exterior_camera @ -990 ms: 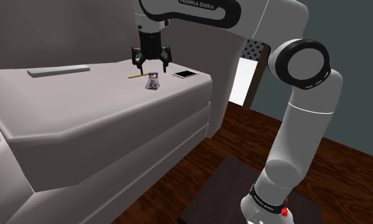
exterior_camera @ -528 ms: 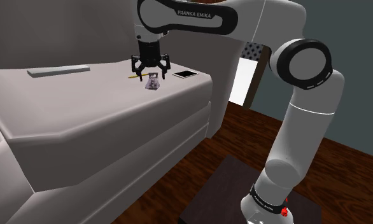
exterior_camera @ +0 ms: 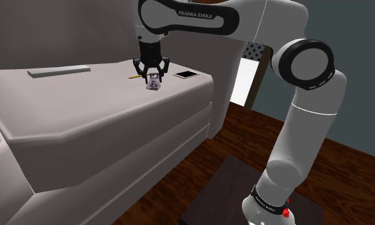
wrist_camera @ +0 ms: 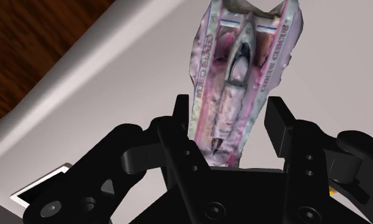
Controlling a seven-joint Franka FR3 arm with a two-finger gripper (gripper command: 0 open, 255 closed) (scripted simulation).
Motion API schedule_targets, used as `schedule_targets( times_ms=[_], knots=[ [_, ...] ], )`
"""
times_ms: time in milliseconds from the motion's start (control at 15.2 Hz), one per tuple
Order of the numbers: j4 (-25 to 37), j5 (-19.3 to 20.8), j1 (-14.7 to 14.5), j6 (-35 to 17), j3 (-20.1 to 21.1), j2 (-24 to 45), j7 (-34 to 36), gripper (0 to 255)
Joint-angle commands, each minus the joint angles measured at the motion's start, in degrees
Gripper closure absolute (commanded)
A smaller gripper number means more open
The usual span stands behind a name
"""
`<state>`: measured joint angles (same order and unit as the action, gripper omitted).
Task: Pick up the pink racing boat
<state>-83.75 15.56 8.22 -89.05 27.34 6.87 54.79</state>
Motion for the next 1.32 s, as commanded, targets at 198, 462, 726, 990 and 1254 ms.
schedule_targets(
  times_ms=[198,462,726,990,1254],
  knots=[
    [1.0,0.1,-0.1,0.9,0.1,0.3,-0.1,255],
    [5.7,0.8,-0.7,4.5,0.3,1.6,-0.4,255],
    [11.0,1.7,-1.5,8.3,0.5,3.3,-0.7,255],
    [17.2,3.1,-2.7,12.5,0.7,5.5,-1.0,255],
    [21.0,4.0,-3.6,14.9,0.8,7.0,-1.2,255]
  ],
)
